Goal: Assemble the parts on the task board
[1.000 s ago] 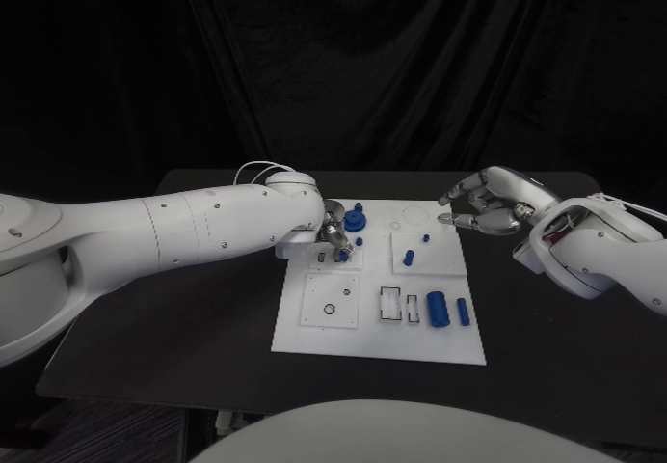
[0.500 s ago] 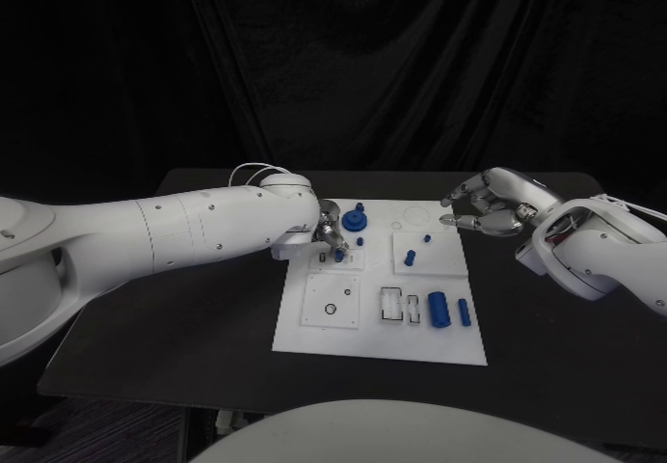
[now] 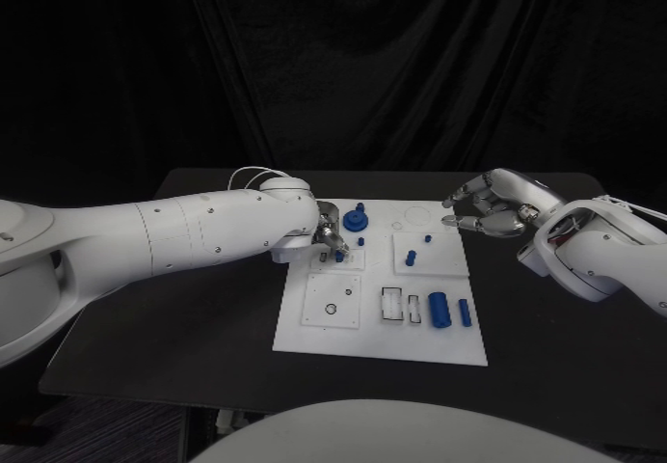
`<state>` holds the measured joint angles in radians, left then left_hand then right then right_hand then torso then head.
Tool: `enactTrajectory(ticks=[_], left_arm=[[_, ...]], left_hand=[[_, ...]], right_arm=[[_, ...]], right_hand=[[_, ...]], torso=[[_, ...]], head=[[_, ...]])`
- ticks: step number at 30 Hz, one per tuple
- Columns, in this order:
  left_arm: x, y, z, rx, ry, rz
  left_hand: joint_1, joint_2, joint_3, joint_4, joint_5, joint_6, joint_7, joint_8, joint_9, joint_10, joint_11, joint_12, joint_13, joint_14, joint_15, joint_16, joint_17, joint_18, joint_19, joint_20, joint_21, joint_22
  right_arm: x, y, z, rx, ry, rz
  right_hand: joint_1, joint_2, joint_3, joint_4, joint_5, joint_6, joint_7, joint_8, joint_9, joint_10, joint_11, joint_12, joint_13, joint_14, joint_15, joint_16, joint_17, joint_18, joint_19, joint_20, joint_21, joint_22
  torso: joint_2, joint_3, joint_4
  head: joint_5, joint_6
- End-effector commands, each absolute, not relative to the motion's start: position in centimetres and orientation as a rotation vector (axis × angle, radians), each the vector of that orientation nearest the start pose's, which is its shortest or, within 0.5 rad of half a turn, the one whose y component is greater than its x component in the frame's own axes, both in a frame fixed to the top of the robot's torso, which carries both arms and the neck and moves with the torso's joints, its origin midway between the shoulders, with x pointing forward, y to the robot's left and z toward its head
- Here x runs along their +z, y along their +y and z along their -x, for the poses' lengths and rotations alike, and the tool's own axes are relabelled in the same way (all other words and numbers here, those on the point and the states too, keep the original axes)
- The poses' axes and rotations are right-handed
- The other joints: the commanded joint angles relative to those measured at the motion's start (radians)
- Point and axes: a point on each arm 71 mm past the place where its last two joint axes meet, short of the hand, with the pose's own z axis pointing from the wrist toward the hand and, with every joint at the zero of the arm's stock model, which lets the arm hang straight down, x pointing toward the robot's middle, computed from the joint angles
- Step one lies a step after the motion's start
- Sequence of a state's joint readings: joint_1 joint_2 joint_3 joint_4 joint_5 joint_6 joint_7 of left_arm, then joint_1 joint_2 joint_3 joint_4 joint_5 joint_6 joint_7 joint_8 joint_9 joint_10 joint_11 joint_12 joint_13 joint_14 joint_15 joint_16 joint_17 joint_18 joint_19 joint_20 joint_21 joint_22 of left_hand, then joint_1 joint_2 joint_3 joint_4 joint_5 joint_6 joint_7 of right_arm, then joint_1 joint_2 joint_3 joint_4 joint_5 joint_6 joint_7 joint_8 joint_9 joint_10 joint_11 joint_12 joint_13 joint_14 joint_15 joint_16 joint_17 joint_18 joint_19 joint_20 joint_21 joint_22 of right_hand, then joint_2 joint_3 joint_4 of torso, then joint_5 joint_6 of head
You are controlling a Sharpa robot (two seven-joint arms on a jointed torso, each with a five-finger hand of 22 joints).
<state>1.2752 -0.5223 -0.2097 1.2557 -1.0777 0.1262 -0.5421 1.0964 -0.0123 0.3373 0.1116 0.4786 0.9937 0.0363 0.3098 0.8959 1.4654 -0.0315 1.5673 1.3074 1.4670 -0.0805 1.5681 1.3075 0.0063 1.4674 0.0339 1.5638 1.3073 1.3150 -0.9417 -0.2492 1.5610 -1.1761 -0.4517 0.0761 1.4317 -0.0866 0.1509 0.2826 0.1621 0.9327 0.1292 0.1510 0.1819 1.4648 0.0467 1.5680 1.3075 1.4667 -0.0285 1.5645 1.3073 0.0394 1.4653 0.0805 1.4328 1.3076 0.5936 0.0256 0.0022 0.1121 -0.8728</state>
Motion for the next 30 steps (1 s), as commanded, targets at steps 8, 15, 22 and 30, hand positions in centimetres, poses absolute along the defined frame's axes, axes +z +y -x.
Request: enactTrajectory(ticks=[8,15,22,30], left_arm=[[-26.26,14.0,-50.46,-0.283,2.369,0.053],[-26.36,14.15,-50.42,-0.283,2.367,0.059],[-26.42,14.32,-50.44,-0.281,2.366,0.065],[-26.45,14.33,-50.39,-0.281,2.367,0.064]], left_hand=[[-0.009,0.001,0.009,0.0,-0.006,0.002,-0.001,-0.006,0.0,0.105,-0.004,0.004,0.263,0.104,-0.005,0.003,0.263,0.005,0.073,-0.005,-0.007,0.223],[-0.01,0.002,0.012,-0.001,-0.006,0.003,-0.001,-0.007,0.0,0.105,-0.004,0.004,0.263,0.104,-0.005,0.003,0.263,0.005,0.073,-0.005,-0.007,0.223],[-0.01,0.002,0.015,-0.003,-0.006,0.003,-0.001,-0.008,0.001,0.105,-0.004,0.004,0.263,0.104,-0.005,0.003,0.263,0.006,0.072,-0.005,-0.008,0.222],[-0.011,0.002,0.021,-0.005,-0.006,0.004,-0.001,-0.01,0.002,0.105,-0.005,0.004,0.263,0.104,-0.005,0.003,0.263,0.006,0.071,-0.006,-0.009,0.22]], right_arm=[[-19.45,-24.22,-46.84,0.759,1.667,-0.005],[-19.49,-24.15,-46.87,0.76,1.669,-0.004],[-19.56,-24.12,-46.88,0.758,1.673,-0.005],[-19.68,-24.18,-46.86,0.756,1.677,-0.007]], right_hand=[[0.009,0.006,0.004,-0.001,0.008,0.006,0.001,-0.001,-0.002,0.106,0.005,0.003,0.263,0.101,0.009,-0.005,0.251,-0.003,0.039,0.007,-0.004,0.214],[0.01,0.006,0.004,-0.001,0.01,0.006,0.001,-0.001,-0.002,0.106,0.005,0.003,0.263,0.101,0.009,-0.005,0.251,-0.002,0.038,0.007,-0.005,0.214],[0.01,0.006,0.004,-0.001,0.01,0.006,0.001,-0.001,-0.002,0.106,0.005,0.003,0.263,0.101,0.009,-0.005,0.251,-0.002,0.038,0.007,-0.005,0.214],[0.011,0.007,0.005,-0.001,0.012,0.006,0.001,-0.001,-0.003,0.106,0.005,0.003,0.263,0.1,0.009,-0.006,0.249,-0.002,0.037,0.007,-0.007,0.213]], torso=[[-0.001,0.0004,-0.0005],[-0.002,-0.0005,0.0001],[-0.001,-0.0002,-0.0012],[-0.001,-0.0006,-0.0001]], head=[[0.003,0.0],[0.002,0.0],[0.005,0.0],[0.006,0.0]])
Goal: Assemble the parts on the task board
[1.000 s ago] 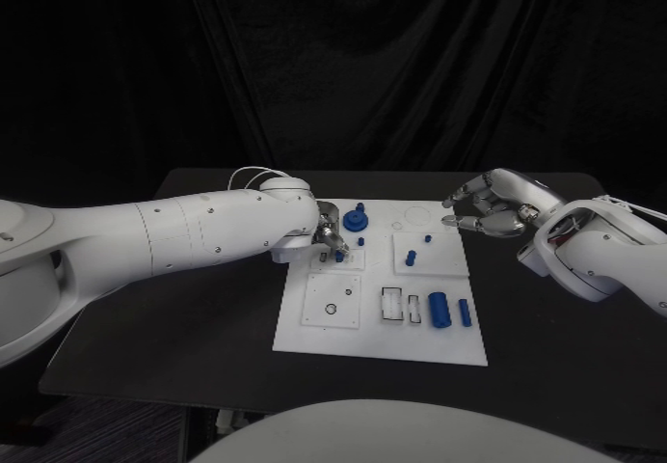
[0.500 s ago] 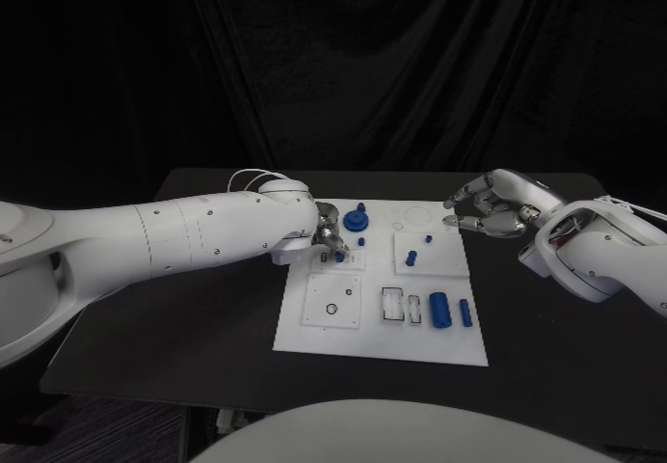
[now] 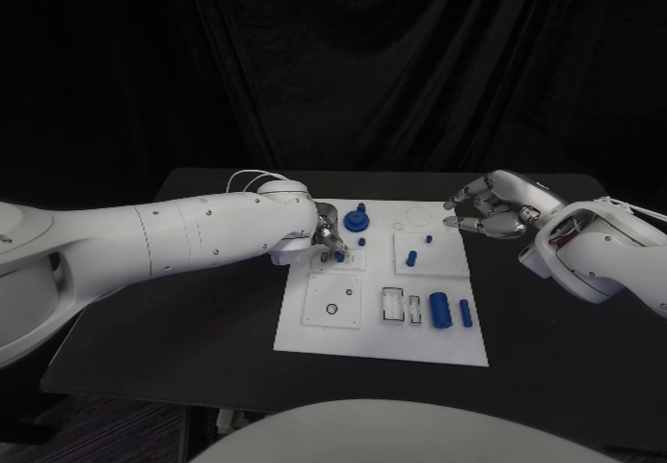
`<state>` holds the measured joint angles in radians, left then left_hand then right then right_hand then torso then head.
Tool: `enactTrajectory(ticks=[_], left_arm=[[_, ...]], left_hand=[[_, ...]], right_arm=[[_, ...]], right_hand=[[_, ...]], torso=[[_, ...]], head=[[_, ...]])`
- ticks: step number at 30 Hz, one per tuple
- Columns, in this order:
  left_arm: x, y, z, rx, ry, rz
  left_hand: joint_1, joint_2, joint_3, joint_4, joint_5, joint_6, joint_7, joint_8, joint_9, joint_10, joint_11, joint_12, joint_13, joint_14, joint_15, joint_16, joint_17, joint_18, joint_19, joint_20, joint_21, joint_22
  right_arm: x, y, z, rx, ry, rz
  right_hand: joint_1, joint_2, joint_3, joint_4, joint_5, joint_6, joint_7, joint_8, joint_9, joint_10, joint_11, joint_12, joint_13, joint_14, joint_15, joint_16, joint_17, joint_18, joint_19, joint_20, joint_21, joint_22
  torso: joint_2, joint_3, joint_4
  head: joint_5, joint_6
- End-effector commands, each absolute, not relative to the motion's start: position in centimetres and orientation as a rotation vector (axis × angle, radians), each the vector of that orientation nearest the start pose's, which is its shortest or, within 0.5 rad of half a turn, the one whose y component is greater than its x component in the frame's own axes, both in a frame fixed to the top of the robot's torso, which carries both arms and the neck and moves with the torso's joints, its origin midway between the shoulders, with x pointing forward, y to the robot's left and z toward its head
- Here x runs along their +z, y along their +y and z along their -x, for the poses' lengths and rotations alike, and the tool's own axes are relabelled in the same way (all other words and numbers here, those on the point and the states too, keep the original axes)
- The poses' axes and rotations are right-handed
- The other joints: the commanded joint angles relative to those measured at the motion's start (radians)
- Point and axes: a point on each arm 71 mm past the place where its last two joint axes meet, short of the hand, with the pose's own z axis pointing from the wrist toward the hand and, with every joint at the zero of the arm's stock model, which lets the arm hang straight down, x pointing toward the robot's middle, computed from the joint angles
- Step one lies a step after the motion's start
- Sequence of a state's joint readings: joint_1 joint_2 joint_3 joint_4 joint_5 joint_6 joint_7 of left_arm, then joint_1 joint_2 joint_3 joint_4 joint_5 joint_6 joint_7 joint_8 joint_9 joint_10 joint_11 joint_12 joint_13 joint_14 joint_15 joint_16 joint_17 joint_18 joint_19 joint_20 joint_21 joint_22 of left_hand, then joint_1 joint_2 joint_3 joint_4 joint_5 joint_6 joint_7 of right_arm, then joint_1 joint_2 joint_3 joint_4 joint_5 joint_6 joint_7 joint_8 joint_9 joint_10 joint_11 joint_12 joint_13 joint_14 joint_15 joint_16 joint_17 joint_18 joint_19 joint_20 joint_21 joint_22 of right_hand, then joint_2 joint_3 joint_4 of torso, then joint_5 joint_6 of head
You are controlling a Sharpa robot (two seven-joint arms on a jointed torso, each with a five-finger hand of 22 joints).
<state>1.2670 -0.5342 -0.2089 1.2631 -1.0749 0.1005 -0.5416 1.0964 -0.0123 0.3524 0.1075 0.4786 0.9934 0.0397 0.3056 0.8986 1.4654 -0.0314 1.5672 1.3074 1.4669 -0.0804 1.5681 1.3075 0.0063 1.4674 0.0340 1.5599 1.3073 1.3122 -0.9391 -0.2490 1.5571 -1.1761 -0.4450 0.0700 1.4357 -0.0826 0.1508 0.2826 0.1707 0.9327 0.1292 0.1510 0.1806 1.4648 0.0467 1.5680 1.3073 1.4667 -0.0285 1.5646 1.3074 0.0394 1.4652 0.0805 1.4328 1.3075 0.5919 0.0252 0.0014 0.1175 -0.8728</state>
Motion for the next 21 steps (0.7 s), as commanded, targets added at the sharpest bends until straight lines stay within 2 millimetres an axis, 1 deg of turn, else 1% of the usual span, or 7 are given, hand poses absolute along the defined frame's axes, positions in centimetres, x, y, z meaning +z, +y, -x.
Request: enactTrajectory(ticks=[1,5,11,15,21], left_arm=[[-26.45,14.33,-50.37,-0.282,2.367,0.063],[-26.46,14.33,-50.33,-0.282,2.37,0.061],[-26.48,14.37,-50.31,-0.281,2.372,0.06],[-26.49,14.36,-50.24,-0.282,2.376,0.056],[-26.5,14.41,-50.11,-0.28,2.382,0.053]], left_hand=[[-0.011,0.002,0.006,-0.001,-0.006,0.005,-0.004,-0.005,0.0,0.105,-0.005,0.004,0.263,0.104,-0.005,0.003,0.263,0.006,0.071,-0.006,-0.005,0.22],[-0.012,0.001,0.009,-0.003,-0.006,0.006,-0.004,-0.006,0.001,0.105,-0.005,0.004,0.263,0.104,-0.005,0.003,0.263,0.006,0.07,-0.006,-0.005,0.219],[-0.013,0.001,0.011,-0.004,-0.006,0.007,-0.005,-0.006,0.002,0.105,-0.005,0.004,0.263,0.104,-0.005,0.003,0.263,0.007,0.069,-0.006,-0.006,0.218],[-0.013,0.0,0.012,-0.004,-0.006,0.007,-0.004,-0.007,0.002,0.105,-0.005,0.004,0.263,0.104,-0.005,0.003,0.263,0.007,0.068,-0.006,-0.006,0.216],[-0.013,0.0,0.012,-0.004,-0.006,0.007,-0.004,-0.007,0.002,0.105,-0.005,0.004,0.263,0.104,-0.005,0.003,0.263,0.007,0.068,-0.006,-0.006,0.216]], right_arm=[[-19.69,-24.18,-46.86,0.756,1.678,-0.007],[-19.72,-24.2,-46.85,0.755,1.679,-0.008],[-19.76,-24.21,-46.85,0.753,1.681,-0.009],[-19.79,-24.22,-46.85,0.752,1.682,-0.01],[-19.82,-24.25,-46.85,0.751,1.683,-0.01]], right_hand=[[0.007,0.003,0.005,-0.001,0.004,0.006,0.001,-0.001,-0.001,0.106,0.005,0.003,0.263,0.1,0.009,-0.006,0.249,-0.002,0.037,0.007,-0.007,0.213],[0.007,0.003,0.005,-0.001,0.004,0.006,0.001,-0.001,-0.001,0.106,0.005,0.003,0.263,0.1,0.009,-0.006,0.249,-0.002,0.037,0.007,-0.007,0.213],[0.007,0.003,0.005,-0.001,0.004,0.006,0.001,-0.001,-0.001,0.106,0.005,0.003,0.263,0.1,0.009,-0.006,0.249,-0.002,0.037,0.007,-0.007,0.213],[0.007,0.003,0.005,-0.001,0.004,0.006,0.001,-0.001,-0.001,0.106,0.005,0.003,0.263,0.1,0.009,-0.006,0.249,-0.002,0.037,0.007,-0.007,0.213],[0.008,0.003,0.005,-0.001,0.005,0.006,0.002,-0.002,-0.002,0.106,0.005,0.003,0.263,0.1,0.009,-0.007,0.248,-0.002,0.037,0.007,-0.007,0.213]], torso=[[0.001,-0.0002,0.0003],[0.001,0.0,-0.0003],[0.0,-0.0002,0.0014],[0.001,-0.0006,-0.0003],[0.001,-0.0003,-0.0003]], head=[[0.001,0.0],[0.001,0.0],[-0.001,0.0],[0.002,0.0],[0.002,0.0]])
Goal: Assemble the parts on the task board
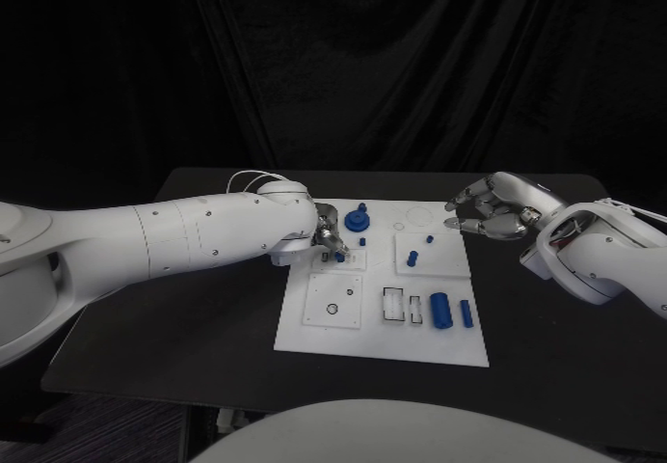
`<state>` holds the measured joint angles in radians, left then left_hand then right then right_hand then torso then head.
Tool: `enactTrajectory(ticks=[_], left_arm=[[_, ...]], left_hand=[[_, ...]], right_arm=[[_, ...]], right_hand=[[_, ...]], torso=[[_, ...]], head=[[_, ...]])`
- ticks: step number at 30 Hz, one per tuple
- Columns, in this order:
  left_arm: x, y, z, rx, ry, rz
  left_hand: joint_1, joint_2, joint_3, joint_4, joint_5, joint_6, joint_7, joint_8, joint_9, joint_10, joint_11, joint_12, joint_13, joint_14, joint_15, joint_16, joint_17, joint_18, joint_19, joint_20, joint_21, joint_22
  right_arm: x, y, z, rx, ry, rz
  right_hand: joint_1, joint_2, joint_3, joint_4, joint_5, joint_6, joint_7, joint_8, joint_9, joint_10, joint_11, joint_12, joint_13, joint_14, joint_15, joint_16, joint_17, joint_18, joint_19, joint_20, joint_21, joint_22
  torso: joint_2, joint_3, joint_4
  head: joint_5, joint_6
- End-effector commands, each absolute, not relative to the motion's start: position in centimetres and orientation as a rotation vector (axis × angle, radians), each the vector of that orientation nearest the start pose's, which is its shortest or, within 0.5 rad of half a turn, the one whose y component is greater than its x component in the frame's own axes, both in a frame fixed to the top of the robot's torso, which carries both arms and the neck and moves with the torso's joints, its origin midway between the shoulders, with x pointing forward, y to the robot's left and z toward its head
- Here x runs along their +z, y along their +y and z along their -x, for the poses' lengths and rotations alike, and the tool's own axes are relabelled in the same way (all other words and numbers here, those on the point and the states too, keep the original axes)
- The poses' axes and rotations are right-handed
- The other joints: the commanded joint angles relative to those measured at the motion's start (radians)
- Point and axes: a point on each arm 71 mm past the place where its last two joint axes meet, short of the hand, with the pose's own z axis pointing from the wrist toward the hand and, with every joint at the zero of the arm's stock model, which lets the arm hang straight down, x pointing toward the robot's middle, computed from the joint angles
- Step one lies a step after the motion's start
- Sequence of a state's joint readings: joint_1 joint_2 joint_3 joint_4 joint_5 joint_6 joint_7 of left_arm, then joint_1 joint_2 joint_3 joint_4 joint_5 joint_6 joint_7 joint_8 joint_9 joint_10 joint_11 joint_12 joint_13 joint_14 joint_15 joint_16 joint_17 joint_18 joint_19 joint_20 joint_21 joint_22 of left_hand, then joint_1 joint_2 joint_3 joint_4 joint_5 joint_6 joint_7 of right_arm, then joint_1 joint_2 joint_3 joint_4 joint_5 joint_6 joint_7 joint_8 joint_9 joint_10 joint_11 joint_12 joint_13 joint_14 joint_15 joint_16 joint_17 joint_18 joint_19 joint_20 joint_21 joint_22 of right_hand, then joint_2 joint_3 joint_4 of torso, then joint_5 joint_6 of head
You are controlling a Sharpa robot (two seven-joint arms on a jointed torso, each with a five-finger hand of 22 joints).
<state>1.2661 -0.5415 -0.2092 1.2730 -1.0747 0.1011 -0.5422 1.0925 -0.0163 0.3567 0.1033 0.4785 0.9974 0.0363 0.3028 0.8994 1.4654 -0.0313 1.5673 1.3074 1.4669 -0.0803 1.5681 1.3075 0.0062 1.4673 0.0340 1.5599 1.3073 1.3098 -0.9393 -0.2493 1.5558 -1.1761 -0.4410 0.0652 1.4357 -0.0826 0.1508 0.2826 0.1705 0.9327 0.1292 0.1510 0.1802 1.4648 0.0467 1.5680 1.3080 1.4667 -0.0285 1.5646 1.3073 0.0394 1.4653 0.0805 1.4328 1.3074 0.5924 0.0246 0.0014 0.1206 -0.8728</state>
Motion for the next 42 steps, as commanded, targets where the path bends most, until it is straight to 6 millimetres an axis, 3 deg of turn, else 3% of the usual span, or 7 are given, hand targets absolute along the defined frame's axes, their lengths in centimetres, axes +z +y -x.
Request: enactTrajectory(ticks=[1,22,27,31,33,38,42], left_arm=[[-26.51,14.42,-50.11,-0.28,2.382,0.053],[-26.54,14.67,-50.18,-0.272,2.384,0.057],[-26.56,14.68,-50.24,-0.273,2.385,0.055],[-26.57,14.65,-50.3,-0.275,2.385,0.054],[-26.58,14.62,-50.32,-0.276,2.385,0.053],[-26.61,14.53,-50.37,-0.275,2.388,0.049],[-26.64,14.46,-50.38,-0.278,2.39,0.046]], left_hand=[[-0.01,0.004,0.011,-0.002,-0.006,0.004,-0.001,-0.005,0.002,0.105,-0.005,0.004,0.263,0.104,-0.006,0.003,0.263,0.008,0.067,-0.006,-0.007,0.215],[-0.016,0.002,0.024,-0.008,-0.007,0.006,-0.001,-0.008,0.007,0.105,-0.005,0.004,0.263,0.104,-0.006,0.003,0.263,0.009,0.064,-0.006,-0.008,0.211],[-0.04,0.001,0.034,-0.007,-0.065,0.008,0.001,-0.019,0.016,0.105,-0.003,0.004,0.263,0.104,-0.005,0.003,0.263,0.011,0.059,-0.005,-0.012,0.204],[-0.074,0.008,0.022,0.013,-0.171,0.006,0.006,-0.039,0.018,0.105,0.001,0.004,0.263,0.104,-0.001,0.003,0.263,0.012,0.054,-0.002,-0.016,0.198],[-0.08,0.01,0.017,0.017,-0.193,0.008,0.007,-0.046,0.017,0.105,0.002,0.004,0.263,0.104,0.0,0.003,0.263,0.013,0.052,-0.001,-0.017,0.196],[-0.082,0.012,0.015,0.018,-0.202,0.01,0.008,-0.049,0.016,0.105,0.003,0.004,0.263,0.104,0.0,0.003,0.263,0.014,0.051,-0.001,-0.018,0.194],[-0.094,0.015,0.001,0.03,-0.24,0.016,0.009,-0.059,0.016,0.105,0.005,0.004,0.263,0.104,0.002,0.003,0.263,0.014,0.05,0.001,-0.02,0.192]], right_arm=[[-19.82,-24.25,-46.85,0.751,1.683,-0.01],[-19.92,-24.35,-46.88,0.748,1.687,-0.012],[-19.95,-24.34,-46.89,0.747,1.689,-0.012],[-19.96,-24.32,-46.89,0.747,1.69,-0.012],[-19.97,-24.3,-46.89,0.747,1.691,-0.012],[-19.98,-24.24,-46.89,0.748,1.692,-0.011],[-20.0,-24.22,-46.89,0.748,1.693,-0.011]], right_hand=[[0.008,0.003,0.005,-0.001,0.006,0.006,0.002,-0.002,-0.002,0.106,0.005,0.003,0.263,0.1,0.009,-0.007,0.248,-0.002,0.037,0.007,-0.007,0.214],[0.008,0.003,0.005,-0.001,0.006,0.006,0.002,-0.002,-0.002,0.106,0.005,0.003,0.263,0.1,0.009,-0.007,0.248,-0.002,0.037,0.007,-0.007,0.214],[0.008,0.003,0.005,-0.001,0.006,0.006,0.002,-0.002,-0.002,0.106,0.005,0.003,0.263,0.1,0.009,-0.007,0.248,-0.002,0.037,0.007,-0.007,0.214],[0.008,0.003,0.005,-0.001,0.006,0.006,0.002,-0.002,-0.002,0.106,0.005,0.003,0.263,0.1,0.009,-0.007,0.248,-0.002,0.037,0.007,-0.007,0.214],[0.008,0.003,0.005,0.0,0.008,0.005,0.002,-0.004,-0.003,0.106,0.005,0.003,0.263,0.1,0.009,-0.007,0.247,-0.001,0.036,0.007,-0.009,0.213],[0.008,0.003,0.005,0.0,0.008,0.005,0.002,-0.004,-0.003,0.106,0.005,0.003,0.263,0.1,0.009,-0.007,0.247,-0.001,0.036,0.007,-0.009,0.213],[0.008,0.003,0.005,0.0,0.008,0.005,0.002,-0.004,-0.003,0.106,0.005,0.003,0.263,0.1,0.009,-0.007,0.247,-0.001,0.036,0.007,-0.009,0.213]], torso=[[0.0,0.0002,-0.0003],[0.001,0.0003,-0.0006],[0.001,0.0004,0.0008],[0.001,0.0,-0.0008],[0.001,0.0002,-0.0011],[0.001,0.0007,-0.0008],[0.0,0.0006,-0.0013]], head=[[-0.001,0.0],[0.006,0.0],[0.006,0.0],[0.009,0.0],[0.009,0.0],[0.006,0.0],[0.006,0.0]])
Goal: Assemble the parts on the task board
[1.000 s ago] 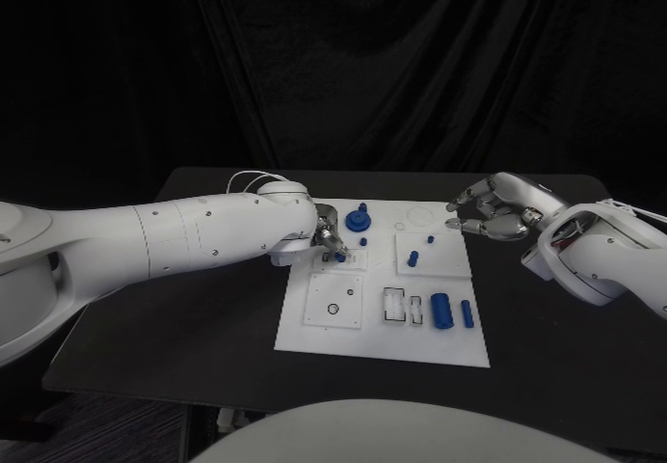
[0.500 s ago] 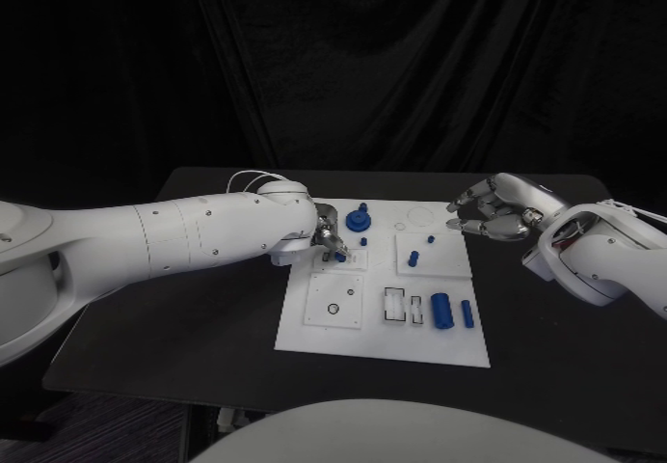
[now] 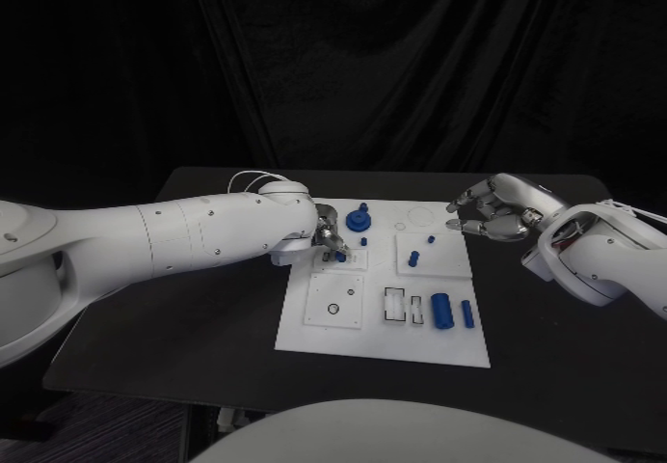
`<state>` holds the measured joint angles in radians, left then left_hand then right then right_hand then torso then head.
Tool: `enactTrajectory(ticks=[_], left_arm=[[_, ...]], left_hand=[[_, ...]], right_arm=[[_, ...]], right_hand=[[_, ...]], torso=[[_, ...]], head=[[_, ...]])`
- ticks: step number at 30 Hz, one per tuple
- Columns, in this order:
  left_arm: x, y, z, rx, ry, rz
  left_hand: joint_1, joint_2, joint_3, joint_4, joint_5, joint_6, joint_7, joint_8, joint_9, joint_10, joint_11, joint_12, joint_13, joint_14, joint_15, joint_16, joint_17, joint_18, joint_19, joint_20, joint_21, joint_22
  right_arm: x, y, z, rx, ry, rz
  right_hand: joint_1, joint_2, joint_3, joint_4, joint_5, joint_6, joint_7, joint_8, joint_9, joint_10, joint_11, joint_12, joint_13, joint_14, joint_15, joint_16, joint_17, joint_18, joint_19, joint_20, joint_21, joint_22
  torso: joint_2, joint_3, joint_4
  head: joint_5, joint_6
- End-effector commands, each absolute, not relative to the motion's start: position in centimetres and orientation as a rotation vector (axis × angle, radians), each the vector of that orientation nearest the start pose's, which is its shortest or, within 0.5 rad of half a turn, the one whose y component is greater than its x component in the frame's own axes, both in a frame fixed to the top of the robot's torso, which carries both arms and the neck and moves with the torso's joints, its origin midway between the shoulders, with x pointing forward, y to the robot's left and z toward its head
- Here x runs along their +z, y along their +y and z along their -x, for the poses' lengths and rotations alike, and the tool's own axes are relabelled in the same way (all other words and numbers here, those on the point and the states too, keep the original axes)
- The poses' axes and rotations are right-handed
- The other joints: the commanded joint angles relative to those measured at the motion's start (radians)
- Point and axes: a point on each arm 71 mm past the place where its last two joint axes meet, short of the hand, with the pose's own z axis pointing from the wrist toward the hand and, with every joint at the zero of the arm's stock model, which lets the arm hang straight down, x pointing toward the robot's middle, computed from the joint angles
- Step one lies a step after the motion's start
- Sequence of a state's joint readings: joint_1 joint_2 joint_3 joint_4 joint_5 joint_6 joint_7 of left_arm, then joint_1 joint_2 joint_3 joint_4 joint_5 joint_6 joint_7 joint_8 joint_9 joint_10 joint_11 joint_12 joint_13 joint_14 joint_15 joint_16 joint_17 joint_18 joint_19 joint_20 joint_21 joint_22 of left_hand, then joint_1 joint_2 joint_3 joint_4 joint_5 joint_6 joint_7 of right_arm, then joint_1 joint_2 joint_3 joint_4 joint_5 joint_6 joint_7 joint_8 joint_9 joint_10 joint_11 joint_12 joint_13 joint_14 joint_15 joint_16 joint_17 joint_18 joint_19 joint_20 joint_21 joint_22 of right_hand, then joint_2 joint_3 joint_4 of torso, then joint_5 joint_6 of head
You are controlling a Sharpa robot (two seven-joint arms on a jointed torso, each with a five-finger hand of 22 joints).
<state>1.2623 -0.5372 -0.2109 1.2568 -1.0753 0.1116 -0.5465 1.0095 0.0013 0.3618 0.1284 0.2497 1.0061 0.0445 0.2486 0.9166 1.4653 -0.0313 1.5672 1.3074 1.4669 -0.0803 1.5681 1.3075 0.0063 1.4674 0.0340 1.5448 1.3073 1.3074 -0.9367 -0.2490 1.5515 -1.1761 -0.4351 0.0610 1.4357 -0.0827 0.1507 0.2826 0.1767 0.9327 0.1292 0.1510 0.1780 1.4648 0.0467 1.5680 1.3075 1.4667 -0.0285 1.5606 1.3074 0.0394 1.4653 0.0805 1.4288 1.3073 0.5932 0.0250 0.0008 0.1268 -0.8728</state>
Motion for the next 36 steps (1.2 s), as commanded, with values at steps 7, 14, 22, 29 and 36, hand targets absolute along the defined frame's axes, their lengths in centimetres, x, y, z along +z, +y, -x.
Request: enactTrajectory(ticks=[7,14,22,29,36], left_arm=[[-26.66,14.39,-50.4,-0.286,2.387,0.045],[-26.68,14.54,-50.49,-0.286,2.38,0.053],[-26.69,14.73,-50.6,-0.291,2.369,0.064],[-26.63,14.71,-50.65,-0.313,2.355,0.067],[-26.54,14.77,-50.71,-0.34,2.338,0.07]], left_hand=[[-0.018,-0.003,-0.014,0.011,-0.023,0.009,0.002,-0.01,-0.002,0.105,0.006,0.004,0.263,0.104,0.003,0.003,0.263,0.015,0.046,0.002,-0.007,0.188],[-0.051,-0.005,-0.063,0.05,-0.068,0.014,0.007,-0.027,-0.001,0.105,0.009,0.004,0.263,0.104,0.006,0.003,0.263,0.016,0.045,0.005,-0.01,0.185],[-0.098,-0.009,-0.156,0.115,-0.137,0.021,0.009,-0.047,0.005,0.105,0.011,0.004,0.263,0.104,0.008,0.003,0.263,0.016,0.045,0.007,-0.012,0.185],[-0.117,-0.001,-0.205,0.151,-0.166,0.026,0.009,-0.056,0.011,0.105,0.012,0.004,0.263,0.104,0.009,0.003,0.263,0.016,0.046,0.008,-0.013,0.186],[-0.123,0.005,-0.218,0.158,-0.171,0.029,0.009,-0.056,0.015,0.105,0.012,0.004,0.263,0.104,0.009,0.003,0.263,0.016,0.046,0.008,-0.013,0.186]], right_arm=[[-20.02,-24.19,-46.9,0.748,1.696,-0.011],[-20.06,-24.2,-46.88,0.748,1.699,-0.011],[-20.09,-24.23,-46.85,0.748,1.701,-0.011],[-20.12,-24.23,-46.84,0.747,1.703,-0.011],[-20.16,-24.22,-46.83,0.748,1.704,-0.011]], right_hand=[[0.008,0.004,0.005,0.0,0.002,0.005,0.002,-0.004,-0.001,0.106,0.005,0.003,0.263,0.1,0.009,-0.003,0.248,-0.001,0.036,0.007,-0.005,0.213],[0.008,0.004,0.005,0.0,0.002,0.005,0.002,-0.004,-0.001,0.106,0.005,0.003,0.263,0.1,0.009,-0.003,0.248,-0.001,0.036,0.007,-0.005,0.213],[0.008,0.004,0.005,0.0,0.003,0.005,0.002,-0.004,-0.002,0.106,0.005,0.003,0.263,0.1,0.009,-0.003,0.247,-0.001,0.036,0.007,-0.006,0.213],[0.008,0.004,0.005,0.0,0.003,0.005,0.002,-0.004,-0.002,0.106,0.005,0.003,0.263,0.1,0.009,-0.003,0.247,-0.001,0.036,0.007,-0.006,0.213],[0.007,0.005,0.005,0.001,0.003,0.006,0.002,-0.004,-0.002,0.106,0.005,0.003,0.263,0.1,0.009,-0.004,0.247,-0.001,0.036,0.007,-0.006,0.212]], torso=[[0.0,0.0003,-0.001],[0.0,0.0001,0.0],[0.0,-0.0005,0.0003],[0.0,-0.0003,0.0001],[0.0,-0.0002,0.0001]], head=[[0.001,0.0],[0.003,0.0],[0.005,0.0],[0.006,0.0],[0.006,0.0]])
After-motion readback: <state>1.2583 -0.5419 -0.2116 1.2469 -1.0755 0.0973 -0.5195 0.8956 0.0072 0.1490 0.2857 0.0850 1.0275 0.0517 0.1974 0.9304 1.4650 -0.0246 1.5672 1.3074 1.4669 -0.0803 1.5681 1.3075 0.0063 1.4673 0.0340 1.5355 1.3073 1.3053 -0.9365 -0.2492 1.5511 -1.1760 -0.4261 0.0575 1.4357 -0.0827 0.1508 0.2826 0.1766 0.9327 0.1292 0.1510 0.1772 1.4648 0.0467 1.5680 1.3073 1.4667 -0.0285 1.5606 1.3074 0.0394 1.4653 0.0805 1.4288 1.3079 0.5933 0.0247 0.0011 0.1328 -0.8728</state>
